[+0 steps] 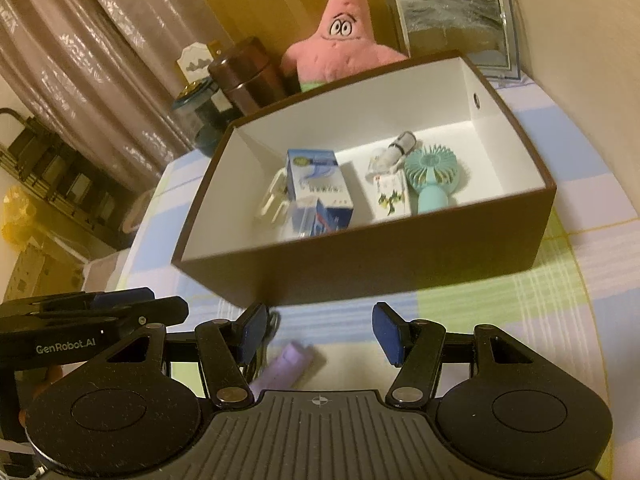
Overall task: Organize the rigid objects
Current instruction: 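Withdraw both open tools from the box toward the purple tube and black cable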
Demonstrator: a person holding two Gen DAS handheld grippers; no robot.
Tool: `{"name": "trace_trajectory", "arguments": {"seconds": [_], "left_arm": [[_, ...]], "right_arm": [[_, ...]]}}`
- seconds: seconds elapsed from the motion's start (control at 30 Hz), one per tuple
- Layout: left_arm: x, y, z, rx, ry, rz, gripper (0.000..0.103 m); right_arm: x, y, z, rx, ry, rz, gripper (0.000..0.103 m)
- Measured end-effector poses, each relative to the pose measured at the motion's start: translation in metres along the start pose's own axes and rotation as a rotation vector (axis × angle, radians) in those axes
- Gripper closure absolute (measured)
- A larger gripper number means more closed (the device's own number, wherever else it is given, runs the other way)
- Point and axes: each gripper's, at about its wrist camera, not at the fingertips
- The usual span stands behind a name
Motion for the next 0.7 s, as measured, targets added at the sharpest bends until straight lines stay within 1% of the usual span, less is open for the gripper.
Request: {"name": "trace_trajectory", "arguments": {"seconds": [0.2, 0.3, 0.47, 0.7], "left_arm": [[0.017, -0.023, 0.004, 0.005, 0.005, 0.004, 0.049], [0.022, -0.037, 0.007, 0.010, 0.011, 0.020, 0.049], [0.024, -0.056, 0.011, 0.009, 0.025, 0.051, 0.050], [0.024, -0.074, 0.016, 0.021, 0.029, 0.087, 0.051]], "right_arm": [[0.003, -0.022, 0.010, 0.012, 0.002, 0.035, 0.044], [0.003, -0.035, 0.016, 0.021, 0.004, 0.061, 0.044], [0.000, -0.055, 0.023, 0.034, 0.007, 0.106, 0.044], [-0.008, -0.075, 0.031, 0.047, 0.006, 0.148, 0.044]]}}
Point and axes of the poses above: each gripper's, at about its wrist camera, not at the fingertips, and x roughly against the way its jaws point, z to its left, y to its top, and after that the axes turned 14 degrees about -z, right-handed
